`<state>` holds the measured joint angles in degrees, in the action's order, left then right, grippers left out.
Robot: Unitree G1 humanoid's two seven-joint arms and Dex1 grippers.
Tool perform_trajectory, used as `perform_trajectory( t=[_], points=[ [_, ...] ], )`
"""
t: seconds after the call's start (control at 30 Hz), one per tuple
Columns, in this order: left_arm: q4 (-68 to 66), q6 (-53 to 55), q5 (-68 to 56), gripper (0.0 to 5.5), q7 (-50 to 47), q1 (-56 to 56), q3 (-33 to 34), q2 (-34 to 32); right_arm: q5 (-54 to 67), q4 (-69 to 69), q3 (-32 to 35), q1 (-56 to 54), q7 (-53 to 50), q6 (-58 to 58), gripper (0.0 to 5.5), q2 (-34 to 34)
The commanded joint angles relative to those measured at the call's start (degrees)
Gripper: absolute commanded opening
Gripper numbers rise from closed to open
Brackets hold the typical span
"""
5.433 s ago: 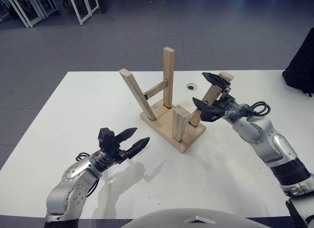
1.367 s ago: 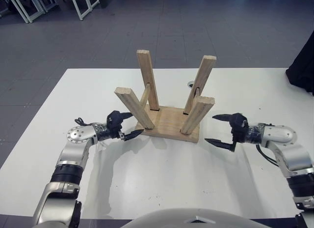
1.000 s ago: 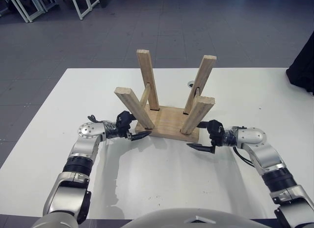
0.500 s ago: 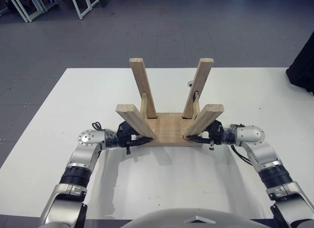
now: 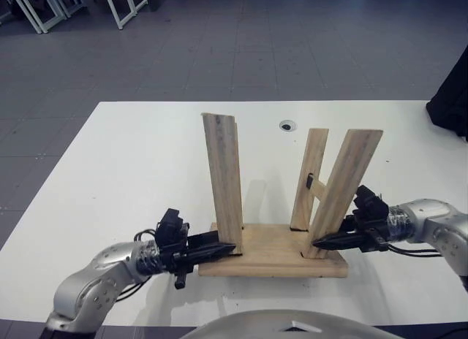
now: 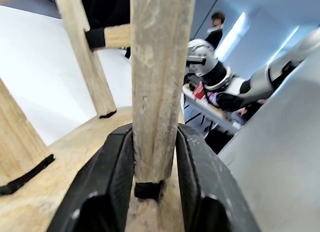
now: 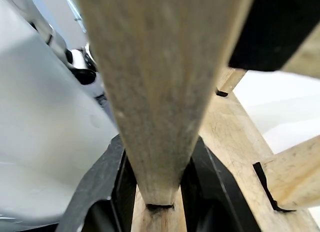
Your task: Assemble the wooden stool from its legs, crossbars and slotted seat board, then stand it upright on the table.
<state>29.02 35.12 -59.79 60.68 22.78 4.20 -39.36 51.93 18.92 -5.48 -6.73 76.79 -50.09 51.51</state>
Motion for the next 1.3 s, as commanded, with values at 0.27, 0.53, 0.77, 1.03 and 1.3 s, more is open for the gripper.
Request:
perform_trajectory(
  t=[0.27, 0.53, 0.77, 1.03, 1.3],
  points=[
    [-2.16, 8.21, -24.66, 1.86, -28.59, 7.33, 5.62, 5.29, 2.13, -11.80, -6.11, -18.17, -10.83, -31.42, 1.40, -1.87],
    [-1.24, 12.85, -25.51, 3.17, -27.17, 11.98, 13.48, 0.52, 2.51, -12.64, 3.08, -14.74, -23.10, -32.19, 3.04, -7.29],
    [0.40, 6.05, -11.44, 3.20, -23.47, 15.36, 17.86, 1.68, 4.28, -14.08, 11.17, -13.32, -24.00, -36.45, 3.43, -2.70],
    [8.24, -8.98, 20.71, 3.20, -16.78, 20.29, 3.90, -0.01, 4.42, -15.01, 10.62, -14.78, -21.67, -37.36, 3.43, -0.20],
    [13.59, -10.86, 29.88, 3.20, -19.91, 13.42, -2.87, 0.60, -13.94, -32.16, 1.90, -26.49, -2.20, -5.55, 3.43, 8.72]
  ],
)
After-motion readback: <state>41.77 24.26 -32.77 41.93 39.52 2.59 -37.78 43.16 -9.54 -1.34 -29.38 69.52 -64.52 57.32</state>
